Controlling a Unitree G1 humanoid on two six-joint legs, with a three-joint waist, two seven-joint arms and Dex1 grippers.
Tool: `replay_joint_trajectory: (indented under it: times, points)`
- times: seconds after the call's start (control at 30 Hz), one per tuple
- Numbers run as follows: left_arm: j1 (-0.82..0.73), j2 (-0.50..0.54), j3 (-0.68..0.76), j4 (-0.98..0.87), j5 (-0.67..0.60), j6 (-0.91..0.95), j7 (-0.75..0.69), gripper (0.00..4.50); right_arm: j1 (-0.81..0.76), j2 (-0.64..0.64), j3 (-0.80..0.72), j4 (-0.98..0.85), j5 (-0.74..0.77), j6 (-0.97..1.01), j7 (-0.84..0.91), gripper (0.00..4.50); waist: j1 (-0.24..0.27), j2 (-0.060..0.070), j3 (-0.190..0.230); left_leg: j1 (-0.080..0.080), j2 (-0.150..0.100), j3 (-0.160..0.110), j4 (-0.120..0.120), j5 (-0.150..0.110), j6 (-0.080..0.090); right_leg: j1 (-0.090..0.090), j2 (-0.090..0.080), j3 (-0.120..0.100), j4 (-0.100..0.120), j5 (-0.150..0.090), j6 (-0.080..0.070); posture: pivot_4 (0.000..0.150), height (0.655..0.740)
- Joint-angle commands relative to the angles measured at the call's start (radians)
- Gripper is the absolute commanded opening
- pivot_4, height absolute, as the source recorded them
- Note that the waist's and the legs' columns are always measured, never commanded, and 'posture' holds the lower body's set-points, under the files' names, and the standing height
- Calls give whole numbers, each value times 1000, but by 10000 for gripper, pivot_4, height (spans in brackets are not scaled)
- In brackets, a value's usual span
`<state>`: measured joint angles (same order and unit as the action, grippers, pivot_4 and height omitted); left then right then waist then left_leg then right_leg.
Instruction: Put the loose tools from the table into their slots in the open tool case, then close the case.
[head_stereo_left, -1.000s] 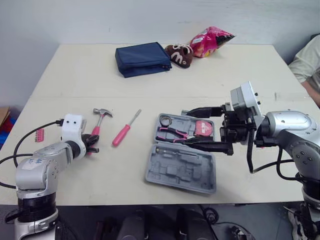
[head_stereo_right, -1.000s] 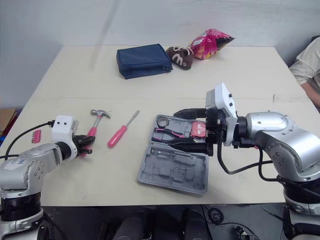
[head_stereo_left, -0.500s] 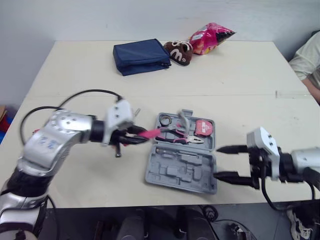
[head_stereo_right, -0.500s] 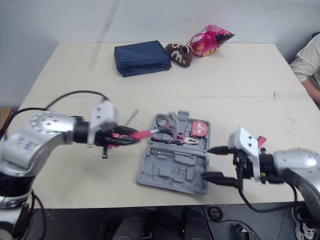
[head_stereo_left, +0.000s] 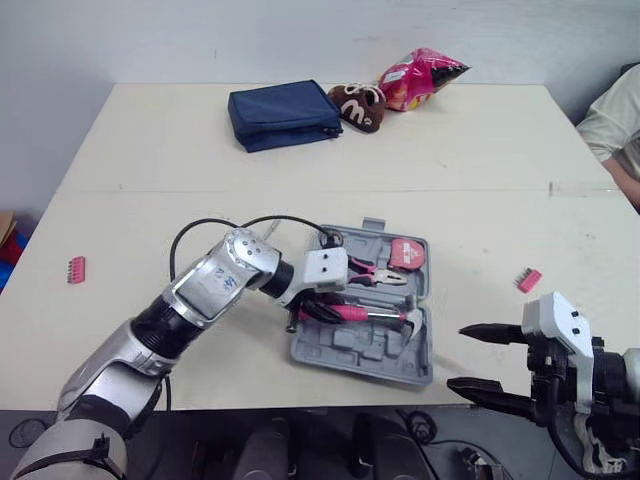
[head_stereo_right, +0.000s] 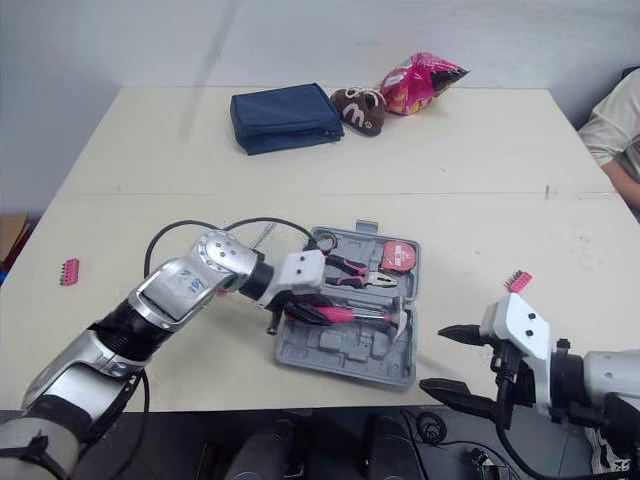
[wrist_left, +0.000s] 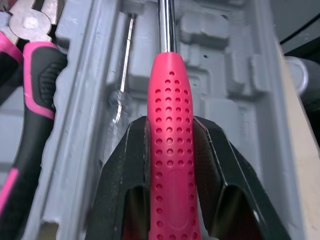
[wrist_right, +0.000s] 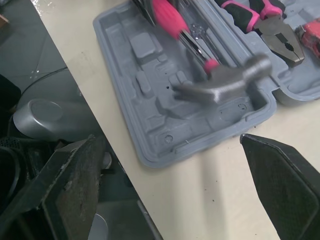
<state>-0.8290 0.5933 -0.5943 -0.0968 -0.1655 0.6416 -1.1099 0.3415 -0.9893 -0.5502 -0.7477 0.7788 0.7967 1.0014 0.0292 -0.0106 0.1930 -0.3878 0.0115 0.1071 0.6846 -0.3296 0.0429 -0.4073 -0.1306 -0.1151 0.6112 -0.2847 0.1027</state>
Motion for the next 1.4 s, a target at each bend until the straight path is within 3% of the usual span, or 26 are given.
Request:
replay_joint_trajectory:
  times: [0.03,0.47,0.53,0.57,0.77,1.0,1.1,1.33,1.4]
  points:
    - [-18,-9,-33,-2,47,-37,-44,5184,2,21,-22,-28,22,2,-31,45000,0,0,0,0,0,0,0,0,0,0,0,0,0,0,0,1500,7338]
    - [-39,-67,-80,30,180,-47,-62,5184,6,29,-25,-39,49,5,-64,45000,3,0,0,0,-1,-1,1,0,1,1,0,0,2,0,0,1500,7338]
    - [-34,-95,-41,14,146,-13,-55,15373,2,25,-29,-35,54,6,-61,45000,4,0,0,0,-1,-1,1,0,1,1,-1,0,2,0,0,1500,7338]
    - [-34,-108,-19,3,123,-3,-57,18108,-1,23,-31,-32,56,6,-60,45000,5,0,0,0,-1,-1,1,0,1,1,-1,0,2,0,0,1500,7338]
    - [-19,-114,129,-8,12,-23,-81,44591,-16,19,-26,-22,53,1,-58,45000,3,0,0,0,-1,-1,2,0,1,1,-1,-1,5,0,0,1500,7338]
    - [65,-129,314,70,-121,-132,-101,44591,-29,24,-15,-17,48,-9,-61,45000,-2,0,0,0,0,-2,2,0,1,1,-1,-1,6,0,0,1500,7338]
    - [125,-138,337,93,-179,-170,-162,35791,-46,20,-6,-4,49,-9,-59,45000,-2,0,0,0,0,-2,2,0,1,1,-1,-1,6,0,0,1500,7338]
    - [135,-211,212,155,-72,-165,-89,3270,-80,20,-11,15,51,-7,-55,45000,11,0,0,0,-1,-3,7,-1,3,4,-1,-2,7,0,1,1500,7338]
    - [118,-228,192,184,-41,-146,-53,783,-75,26,-13,8,48,-7,-58,45000,11,0,0,0,-1,-3,8,-1,3,4,-1,-1,6,0,1,1500,7338]
